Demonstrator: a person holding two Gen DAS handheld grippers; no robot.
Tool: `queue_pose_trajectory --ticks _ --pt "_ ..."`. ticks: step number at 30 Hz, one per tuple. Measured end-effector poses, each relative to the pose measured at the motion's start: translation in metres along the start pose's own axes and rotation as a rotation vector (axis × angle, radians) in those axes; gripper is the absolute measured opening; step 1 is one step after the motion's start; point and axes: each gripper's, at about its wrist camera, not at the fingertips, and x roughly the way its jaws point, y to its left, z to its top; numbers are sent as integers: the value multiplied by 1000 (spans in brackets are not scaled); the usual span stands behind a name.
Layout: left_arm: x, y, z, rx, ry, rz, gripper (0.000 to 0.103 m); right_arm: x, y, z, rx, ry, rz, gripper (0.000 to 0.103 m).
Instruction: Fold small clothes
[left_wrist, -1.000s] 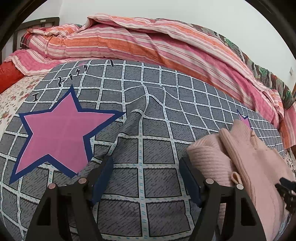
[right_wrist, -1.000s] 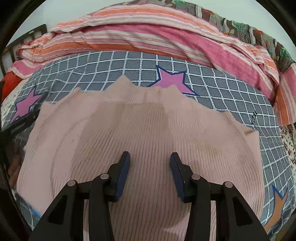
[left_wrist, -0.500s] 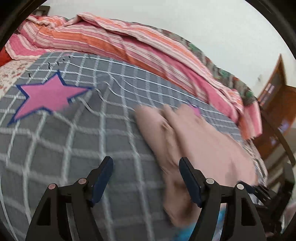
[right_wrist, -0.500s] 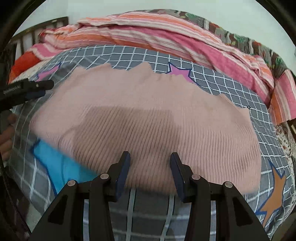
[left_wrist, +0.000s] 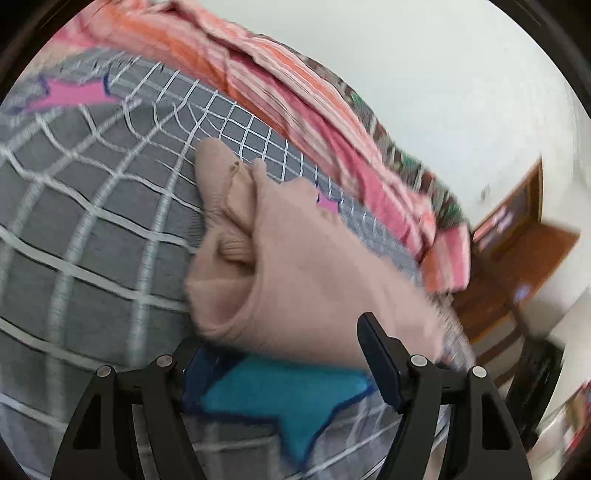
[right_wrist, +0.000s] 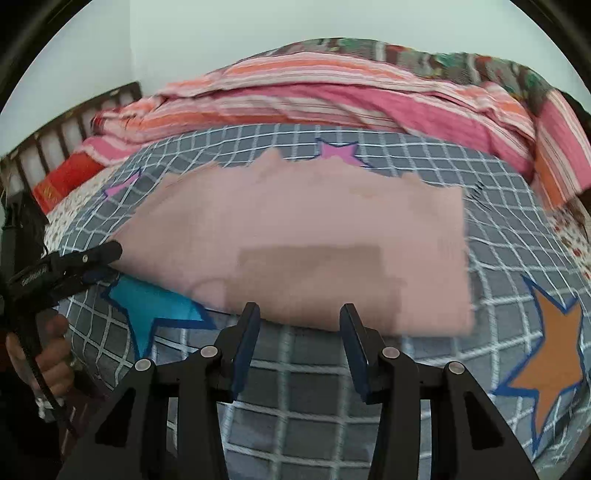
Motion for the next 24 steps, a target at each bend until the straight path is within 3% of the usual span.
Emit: queue_pose_trajectory --ticks 5,8,10,13,15,20,24 --pt "24 -9 14 -66 -89 37 68 -27 -33 -8 32 -35 -45 44" --pt "35 -10 29 -105 -117 90 56 -43 -57 -15 77 -63 -73 44" --pt "39 -5 36 -146 -141 143 38 -50 -72 -20 116 -78 -79 44" --pt "44 2 42 -194 -156 196 24 -53 -91 -24 168 -84 -86 44" --pt "43 -2 45 -205 -166 207 21 -52 -102 -27 197 -87 -94 44" --pt "41 -59 60 -46 -169 283 19 -50 -124 -30 263 -91 -86 44" --pt "42 -113 68 45 -168 274 19 -52 -141 -30 317 -94 -80 44"
